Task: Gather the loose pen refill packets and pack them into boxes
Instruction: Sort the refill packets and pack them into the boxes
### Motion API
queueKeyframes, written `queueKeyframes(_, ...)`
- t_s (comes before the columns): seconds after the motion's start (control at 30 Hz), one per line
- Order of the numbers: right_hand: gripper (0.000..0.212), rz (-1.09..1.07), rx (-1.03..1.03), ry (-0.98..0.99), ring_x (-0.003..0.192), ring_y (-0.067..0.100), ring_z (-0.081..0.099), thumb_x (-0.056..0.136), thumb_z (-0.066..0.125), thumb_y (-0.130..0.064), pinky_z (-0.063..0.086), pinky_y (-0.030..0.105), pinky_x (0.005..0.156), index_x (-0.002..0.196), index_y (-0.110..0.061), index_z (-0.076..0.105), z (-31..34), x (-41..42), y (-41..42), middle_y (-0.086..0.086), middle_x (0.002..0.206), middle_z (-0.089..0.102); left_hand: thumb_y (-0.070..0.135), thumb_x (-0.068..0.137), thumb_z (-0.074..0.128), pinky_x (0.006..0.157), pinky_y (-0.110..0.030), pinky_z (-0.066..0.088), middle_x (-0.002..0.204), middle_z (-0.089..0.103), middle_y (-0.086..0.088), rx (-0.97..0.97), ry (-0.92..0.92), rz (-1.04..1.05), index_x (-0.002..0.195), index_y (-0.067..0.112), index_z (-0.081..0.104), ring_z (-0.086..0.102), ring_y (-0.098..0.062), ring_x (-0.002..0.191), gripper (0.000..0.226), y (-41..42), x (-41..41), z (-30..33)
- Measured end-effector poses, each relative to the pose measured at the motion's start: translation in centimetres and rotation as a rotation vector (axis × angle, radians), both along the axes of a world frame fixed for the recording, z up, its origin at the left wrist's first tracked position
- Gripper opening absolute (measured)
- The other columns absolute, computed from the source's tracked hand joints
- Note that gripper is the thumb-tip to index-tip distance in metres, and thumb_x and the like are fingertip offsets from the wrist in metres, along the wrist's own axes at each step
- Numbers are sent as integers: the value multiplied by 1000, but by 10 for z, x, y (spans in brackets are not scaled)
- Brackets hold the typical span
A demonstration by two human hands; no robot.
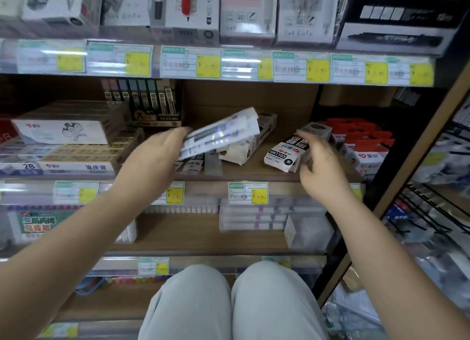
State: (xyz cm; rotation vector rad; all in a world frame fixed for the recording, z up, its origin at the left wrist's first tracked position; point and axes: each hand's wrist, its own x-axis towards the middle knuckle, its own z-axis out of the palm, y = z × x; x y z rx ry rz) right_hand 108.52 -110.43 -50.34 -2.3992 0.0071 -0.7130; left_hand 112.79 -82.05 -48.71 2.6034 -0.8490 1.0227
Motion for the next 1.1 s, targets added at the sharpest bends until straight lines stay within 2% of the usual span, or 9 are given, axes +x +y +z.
queueKeyframes(0.1,59,66,54,-65,117,6,41,85,43,11,27,12,97,137,-15,40,1,-9,9,5,135,42,-9,76,48,81,-45,50,109,63,-25,116,-128,-163,121,-7,52,62,-41,95,45,-3,-2,-13)
queueKeyframes(0.2,46,176,322,-9,103,6,58,90,38,9,47,19,90,127,-15,48,11,-18,16,4,119,56,-4,79,52,84,-44,51,109,65,-25,226,-175,-313,121,-4,48,64,-38,96,42,-10,-7,-20)
queueKeyframes(0.3,21,360,700,322,84,15,68,97,41,-12,55,25,76,106,-13,60,22,-30,18,12,100,67,3,81,63,87,-42,50,111,66,-23,305,-232,-419,122,0,44,65,-35,99,45,-17,-16,-28)
queueKeyframes(0.43,59,637,710,893,101,27,64,81,47,-57,50,36,84,117,-12,58,6,-39,19,14,110,66,11,93,43,89,-41,48,114,66,-19,392,-293,-548,122,2,45,64,-33,102,31,-24,-23,-42)
queueKeyframes(0.57,37,676,826,1003,88,13,67,75,70,-32,52,29,81,108,-16,63,-27,-44,30,4,100,70,10,96,38,93,-38,41,113,67,-17,429,-333,-621,121,3,47,53,-29,107,27,-35,-25,-56)
queueKeyframes(0.67,46,798,864,1080,84,18,67,60,86,-28,54,30,78,100,-18,65,-42,-46,36,8,95,70,11,92,47,96,-37,39,113,67,-16,445,-350,-642,121,3,47,53,-28,108,29,-41,-22,-67)
queueKeyframes(0.77,23,758,874,1015,72,13,67,73,70,-6,55,27,69,92,-16,61,-46,-50,43,1,81,70,12,92,50,103,-38,35,114,67,-15,468,-362,-635,119,5,48,61,-29,107,29,-44,-19,-72)
queueKeyframes(0.9,23,688,835,858,73,12,65,76,68,-1,54,28,69,92,-16,60,-48,-51,49,1,84,67,14,91,49,112,-42,22,122,63,-12,430,-352,-497,119,8,50,57,-28,117,29,-45,-19,-76)
queueKeyframes(1.1,32,567,870,646,84,13,68,82,62,8,55,30,78,97,-20,62,-50,-55,53,-1,95,72,11,82,58,113,-47,18,145,36,-19,28,-140,-146,137,5,34,28,-33,136,60,-56,-41,-84)
